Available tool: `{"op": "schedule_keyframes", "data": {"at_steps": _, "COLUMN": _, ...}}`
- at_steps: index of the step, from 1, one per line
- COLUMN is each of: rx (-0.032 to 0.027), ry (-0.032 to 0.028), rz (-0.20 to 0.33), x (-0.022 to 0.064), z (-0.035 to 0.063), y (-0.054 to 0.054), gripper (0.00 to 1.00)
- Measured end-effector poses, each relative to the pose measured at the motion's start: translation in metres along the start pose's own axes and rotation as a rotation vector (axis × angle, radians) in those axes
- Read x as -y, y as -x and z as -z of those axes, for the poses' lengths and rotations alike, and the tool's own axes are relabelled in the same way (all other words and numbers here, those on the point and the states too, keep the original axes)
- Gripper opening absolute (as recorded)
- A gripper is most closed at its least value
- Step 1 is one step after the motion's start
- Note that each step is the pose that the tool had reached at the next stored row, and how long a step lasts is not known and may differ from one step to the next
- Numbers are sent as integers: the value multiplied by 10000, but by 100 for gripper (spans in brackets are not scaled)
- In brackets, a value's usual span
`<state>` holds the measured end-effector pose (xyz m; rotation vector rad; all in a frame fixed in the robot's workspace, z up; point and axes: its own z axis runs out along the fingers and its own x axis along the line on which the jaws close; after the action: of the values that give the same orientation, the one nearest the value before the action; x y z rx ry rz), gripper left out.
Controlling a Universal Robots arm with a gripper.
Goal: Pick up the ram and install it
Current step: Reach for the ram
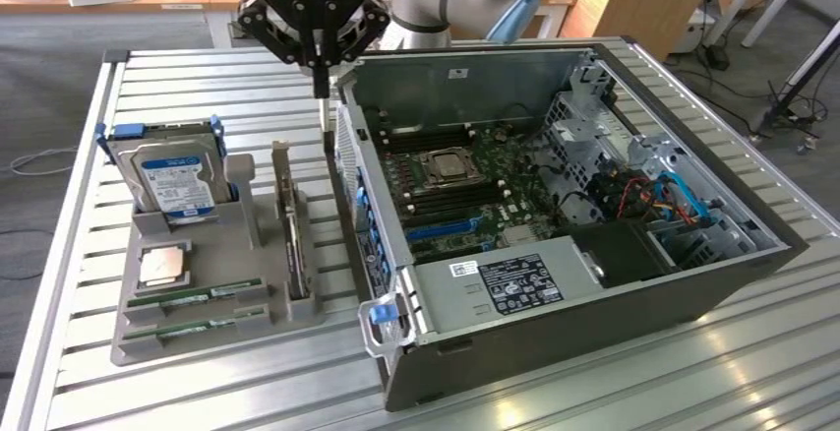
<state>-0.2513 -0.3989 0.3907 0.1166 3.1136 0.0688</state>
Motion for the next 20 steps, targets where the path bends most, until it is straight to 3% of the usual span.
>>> {"op": "schedule_keyframes", "data": {"at_steps": 20, "rx": -1, "ry": 0, "rz": -1, "x": 23, "z": -7, "y": -304, "gripper": 11}}
